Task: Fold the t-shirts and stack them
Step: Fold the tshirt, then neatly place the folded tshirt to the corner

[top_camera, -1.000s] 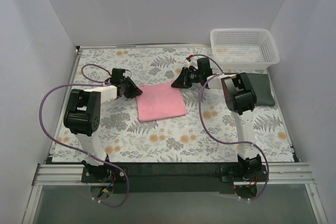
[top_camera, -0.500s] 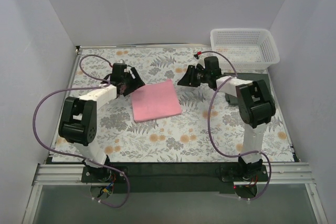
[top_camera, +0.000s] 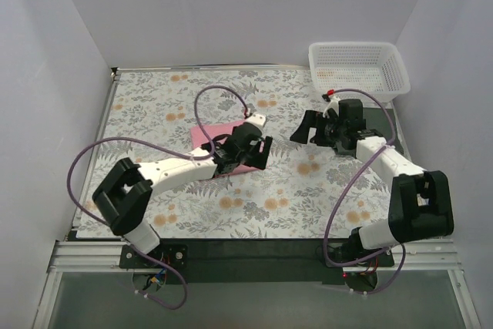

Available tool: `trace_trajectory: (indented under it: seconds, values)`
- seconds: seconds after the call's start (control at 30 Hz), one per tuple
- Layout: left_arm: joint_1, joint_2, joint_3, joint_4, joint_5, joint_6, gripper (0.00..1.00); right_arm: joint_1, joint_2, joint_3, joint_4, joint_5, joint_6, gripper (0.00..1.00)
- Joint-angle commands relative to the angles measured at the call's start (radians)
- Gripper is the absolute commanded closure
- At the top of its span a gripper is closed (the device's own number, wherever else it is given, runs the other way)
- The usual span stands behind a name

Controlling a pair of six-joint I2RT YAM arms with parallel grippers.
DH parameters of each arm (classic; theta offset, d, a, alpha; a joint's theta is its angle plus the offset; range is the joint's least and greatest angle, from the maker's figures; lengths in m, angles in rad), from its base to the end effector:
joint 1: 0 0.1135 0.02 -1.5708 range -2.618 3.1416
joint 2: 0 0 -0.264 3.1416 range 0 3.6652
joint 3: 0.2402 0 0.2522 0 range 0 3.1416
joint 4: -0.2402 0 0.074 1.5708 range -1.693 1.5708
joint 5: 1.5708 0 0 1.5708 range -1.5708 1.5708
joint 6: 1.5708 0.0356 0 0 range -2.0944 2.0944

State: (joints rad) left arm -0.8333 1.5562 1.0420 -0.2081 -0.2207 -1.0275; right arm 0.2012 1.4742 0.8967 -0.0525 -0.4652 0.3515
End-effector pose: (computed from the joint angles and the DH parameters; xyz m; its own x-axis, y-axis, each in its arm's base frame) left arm 0.2347 -0.2468 0.2373 -0.7535 -0.4127 -0.5118 -0.0643 0.8209 -0.5674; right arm 0.3084 0.0792 0.2305 -0.7257 0.1660 -0.6676 -0.3024 0.7947 0.5263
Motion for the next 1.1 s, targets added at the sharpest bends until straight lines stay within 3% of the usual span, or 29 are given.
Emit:
trace_trajectory:
  seconds: [0.0, 0.13, 0.4, 0.67, 0.77, 0.83, 0.87, 1.07]
  values:
    - [-0.091, 0.106, 0.062, -0.045, -0.135, 0.078, 0.34, -0.02, -0.104, -0.054, -0.099, 0.072, -0.042, 0.15]
    - [-0.139, 0.208, 0.15, -0.04, -0.167, 0.118, 0.48, -0.04, -0.184, -0.114, -0.129, 0.096, -0.045, 0.16]
    - [-0.168, 0.35, 0.207, -0.036, -0.253, 0.184, 0.55, -0.059, -0.235, -0.194, -0.135, 0.082, -0.04, 0.16]
    - [-0.179, 0.409, 0.205, -0.036, -0.246, 0.182, 0.62, -0.059, -0.219, -0.203, -0.116, 0.059, -0.013, 0.17]
    - [-0.184, 0.432, 0.208, -0.034, -0.252, 0.179, 0.75, -0.057, -0.198, -0.214, -0.07, 0.02, 0.021, 0.17]
    - [-0.188, 0.426, 0.196, -0.037, -0.258, 0.175, 0.95, -0.059, -0.167, -0.225, -0.011, -0.025, 0.053, 0.17]
    - [-0.188, 0.415, 0.188, -0.039, -0.258, 0.165, 1.0, -0.057, -0.155, -0.235, 0.012, -0.044, 0.091, 0.18]
    - [-0.187, 0.288, 0.118, -0.033, -0.233, 0.126, 1.0, -0.013, -0.009, -0.266, 0.235, -0.144, 0.256, 0.18]
